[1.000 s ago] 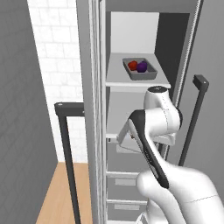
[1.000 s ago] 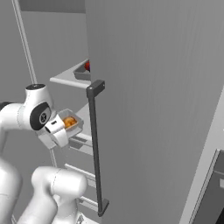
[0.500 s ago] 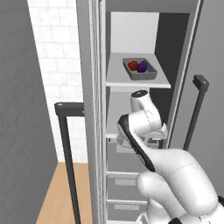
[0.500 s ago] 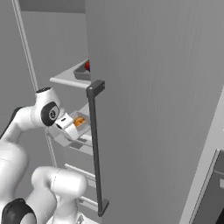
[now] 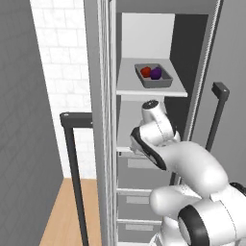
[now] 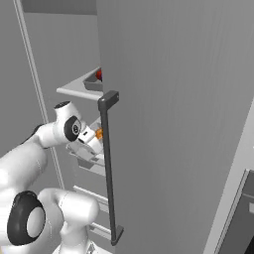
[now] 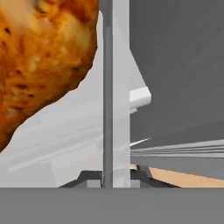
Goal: Take the meat container that has the chicken drumstick and place it on the second highest rack of the freezer. Then take the vegetable container that has the eggplant and bell pepper and place it on the highest rack of the freezer.
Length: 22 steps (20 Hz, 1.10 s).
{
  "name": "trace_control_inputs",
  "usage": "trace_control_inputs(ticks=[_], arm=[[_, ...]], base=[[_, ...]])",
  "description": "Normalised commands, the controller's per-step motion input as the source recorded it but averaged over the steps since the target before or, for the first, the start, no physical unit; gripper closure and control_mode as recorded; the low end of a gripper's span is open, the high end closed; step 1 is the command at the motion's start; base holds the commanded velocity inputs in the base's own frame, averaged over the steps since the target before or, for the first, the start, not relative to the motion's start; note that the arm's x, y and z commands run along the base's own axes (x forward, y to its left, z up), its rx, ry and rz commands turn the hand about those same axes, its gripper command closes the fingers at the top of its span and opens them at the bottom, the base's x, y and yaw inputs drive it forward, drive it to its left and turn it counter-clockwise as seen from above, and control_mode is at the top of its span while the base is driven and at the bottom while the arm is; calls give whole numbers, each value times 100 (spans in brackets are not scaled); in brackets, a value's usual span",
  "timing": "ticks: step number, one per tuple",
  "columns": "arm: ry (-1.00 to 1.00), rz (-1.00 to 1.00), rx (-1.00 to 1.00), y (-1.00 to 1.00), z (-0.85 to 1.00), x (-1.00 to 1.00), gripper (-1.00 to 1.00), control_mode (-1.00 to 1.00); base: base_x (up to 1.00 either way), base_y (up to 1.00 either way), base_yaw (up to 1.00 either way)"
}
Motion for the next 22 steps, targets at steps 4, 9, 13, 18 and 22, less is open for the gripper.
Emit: trace_control_inputs(ticks=[4,9,13,18,22], arm=[[0,0,-2,-14,-10,69,100,-100],[0,0,-5,-9,-31,76,100,-100],[0,0,0,-13,-27,90,100,-100],[0,0,0,-18,-23,93,100,-100],[0,0,0,-5,0,58,-100,-100]], base=[[0,0,0],[0,0,0],[0,0,0],[0,0,0],[0,0,0]])
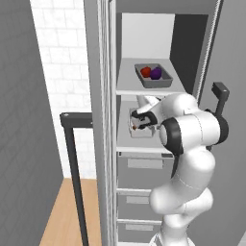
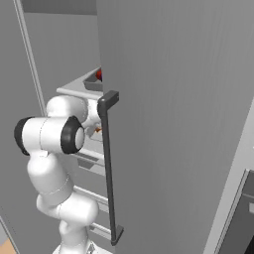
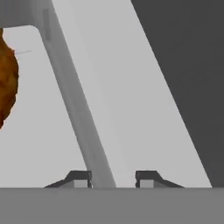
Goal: Take the meat container that has the chicken drumstick and place it on the second highest rack of the freezer. Then take the vegetable container that has the eggplant and bell pepper and place it on the highest rack of the freezer.
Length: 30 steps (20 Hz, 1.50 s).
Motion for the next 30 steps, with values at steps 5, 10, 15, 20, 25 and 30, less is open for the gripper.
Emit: trace_control_inputs(ticks=[5,10,15,20,25,30], arm=[[-12,0,-13,11,6,-26,-100,-100],[-31,0,-26,8,8,-68,-100,-100],[-47,-3,-38,0,63,-50,-100,-100],[-50,-6,-33,3,100,-72,-100,-100],[-38,-8,-10,0,100,-95,-100,-100],[-24,-12,4,2,100,-100,-100,-100]], base=[[0,0,0],[0,0,0],[0,0,0],[0,0,0],[0,0,0],[0,0,0]])
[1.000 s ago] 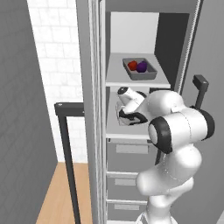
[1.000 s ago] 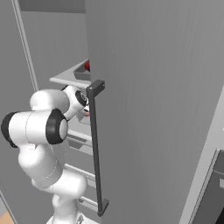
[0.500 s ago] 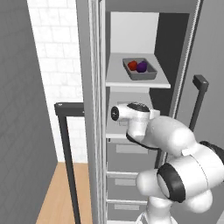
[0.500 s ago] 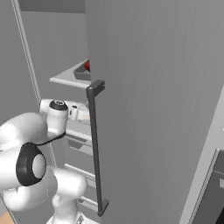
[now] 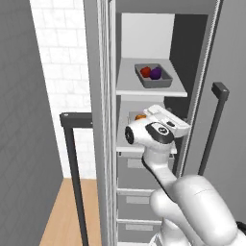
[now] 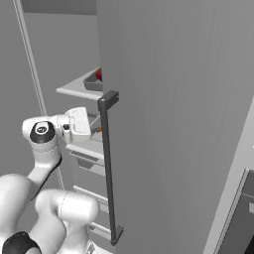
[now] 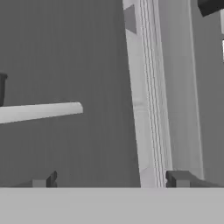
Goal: Take the meat container that has the chicken drumstick and place it on the second highest rack of the freezer. Then take the vegetable container that has the eggplant and bell pepper and place it on the highest rack of the freezer.
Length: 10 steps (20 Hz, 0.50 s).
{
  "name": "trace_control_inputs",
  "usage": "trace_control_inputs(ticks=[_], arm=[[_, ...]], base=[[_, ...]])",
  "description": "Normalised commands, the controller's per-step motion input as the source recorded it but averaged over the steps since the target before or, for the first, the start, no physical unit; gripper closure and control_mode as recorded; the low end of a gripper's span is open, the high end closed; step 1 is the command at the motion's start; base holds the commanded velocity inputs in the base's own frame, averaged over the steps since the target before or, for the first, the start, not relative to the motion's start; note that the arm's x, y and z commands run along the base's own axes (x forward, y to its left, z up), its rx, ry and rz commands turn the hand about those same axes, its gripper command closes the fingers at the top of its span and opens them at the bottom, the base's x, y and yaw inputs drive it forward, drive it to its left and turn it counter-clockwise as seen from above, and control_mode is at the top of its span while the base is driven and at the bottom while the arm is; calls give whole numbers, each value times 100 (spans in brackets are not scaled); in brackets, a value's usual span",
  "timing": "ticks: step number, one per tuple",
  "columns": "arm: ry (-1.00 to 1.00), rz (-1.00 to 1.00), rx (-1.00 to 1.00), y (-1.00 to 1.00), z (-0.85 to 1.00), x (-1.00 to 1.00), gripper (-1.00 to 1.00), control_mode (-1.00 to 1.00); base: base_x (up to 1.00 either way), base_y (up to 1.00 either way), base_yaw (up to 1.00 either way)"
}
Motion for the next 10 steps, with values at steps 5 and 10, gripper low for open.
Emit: trace_control_inputs(ticks=[5,10], arm=[[-15,-4,12,38,100,-100,-100,-100],[-13,-1,6,39,100,-100,-100,-100]], base=[[0,0,0],[0,0,0]])
